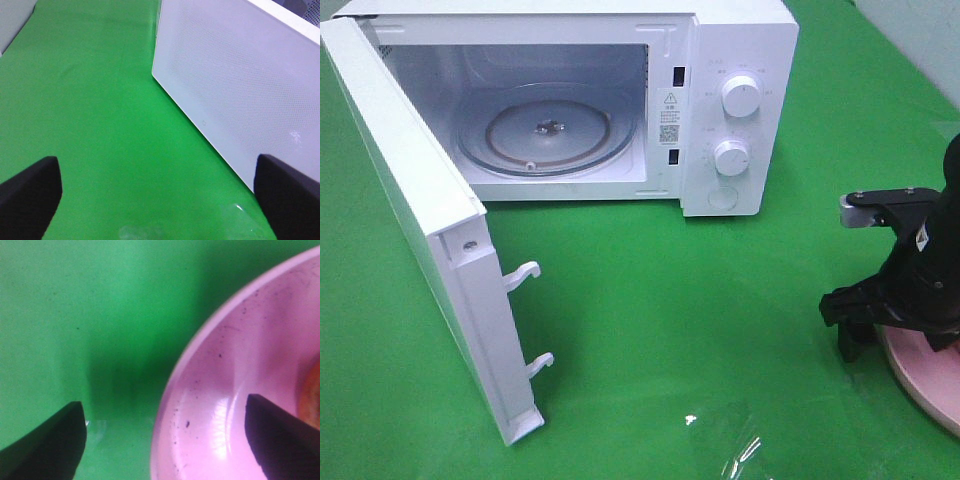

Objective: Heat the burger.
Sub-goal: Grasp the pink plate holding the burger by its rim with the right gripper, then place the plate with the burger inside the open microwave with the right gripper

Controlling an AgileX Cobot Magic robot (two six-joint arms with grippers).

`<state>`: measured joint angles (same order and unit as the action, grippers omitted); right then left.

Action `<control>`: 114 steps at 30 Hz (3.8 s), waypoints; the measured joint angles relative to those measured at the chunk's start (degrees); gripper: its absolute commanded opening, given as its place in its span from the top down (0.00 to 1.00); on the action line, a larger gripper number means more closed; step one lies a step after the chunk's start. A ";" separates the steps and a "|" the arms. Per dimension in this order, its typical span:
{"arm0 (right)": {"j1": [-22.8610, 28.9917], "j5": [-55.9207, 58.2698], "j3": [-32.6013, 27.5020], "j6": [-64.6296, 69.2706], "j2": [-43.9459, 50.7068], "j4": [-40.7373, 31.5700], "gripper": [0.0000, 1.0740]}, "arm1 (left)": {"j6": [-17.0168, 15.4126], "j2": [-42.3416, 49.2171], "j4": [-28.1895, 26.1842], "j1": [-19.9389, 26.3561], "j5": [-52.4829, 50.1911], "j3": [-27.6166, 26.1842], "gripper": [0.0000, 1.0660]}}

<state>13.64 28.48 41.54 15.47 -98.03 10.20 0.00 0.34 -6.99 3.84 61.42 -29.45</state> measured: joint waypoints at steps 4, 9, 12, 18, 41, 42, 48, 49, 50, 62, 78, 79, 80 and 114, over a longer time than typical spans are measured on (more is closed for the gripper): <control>0.00 -1.66 -0.06 0.00 -2.06 0.06 0.25 | 0.00 0.00 0.00 0.00 0.00 0.00 0.09; 0.00 -2.58 0.00 0.00 -4.01 0.23 0.26 | 0.00 0.00 0.00 0.00 0.00 0.00 0.09; 0.00 -2.52 0.00 0.00 -4.47 0.74 0.28 | 0.00 0.00 0.00 0.00 0.00 0.00 0.09; 0.00 -2.41 0.00 0.23 -4.47 1.95 0.40 | 0.00 0.00 0.00 0.00 0.00 0.00 0.09; 0.17 -0.86 0.52 4.01 -4.35 3.38 1.00 | 0.00 0.00 0.00 0.00 0.00 0.00 0.09; 0.17 -0.74 0.52 4.01 -4.35 3.44 1.00 | 0.00 0.00 0.00 0.00 0.00 0.00 0.09; 0.34 -0.29 0.52 4.30 -3.90 3.78 1.00 | 0.00 0.00 0.00 0.00 0.00 0.00 0.09; 0.86 0.74 0.52 5.16 -3.72 5.16 1.00 | 0.00 0.00 0.00 0.00 0.00 0.00 0.09; 0.86 0.74 0.52 5.16 -3.72 5.16 1.00 | 0.00 0.00 0.00 0.00 0.00 0.00 0.09; 7.28 6.19 0.00 14.44 -3.21 14.84 1.00 | 0.00 0.00 0.00 0.00 0.00 0.00 0.09; 16.16 10.20 -0.17 24.01 0.57 24.24 1.00 | 0.00 0.00 0.00 0.00 0.00 0.00 0.09; 16.96 11.40 -0.17 24.24 1.83 24.81 1.00 | 0.00 0.00 0.00 0.00 0.00 0.00 0.09; 16.96 11.40 -0.17 24.24 1.83 24.81 1.00 | 0.00 0.00 0.00 0.00 0.00 0.00 0.09; 33.98 20.91 -7.96 25.73 16.33 25.84 1.00 | 0.00 0.00 0.00 0.00 0.00 0.00 0.09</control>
<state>47.61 49.39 33.58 41.20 -81.70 36.04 0.00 0.34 -6.99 3.84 61.42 -29.45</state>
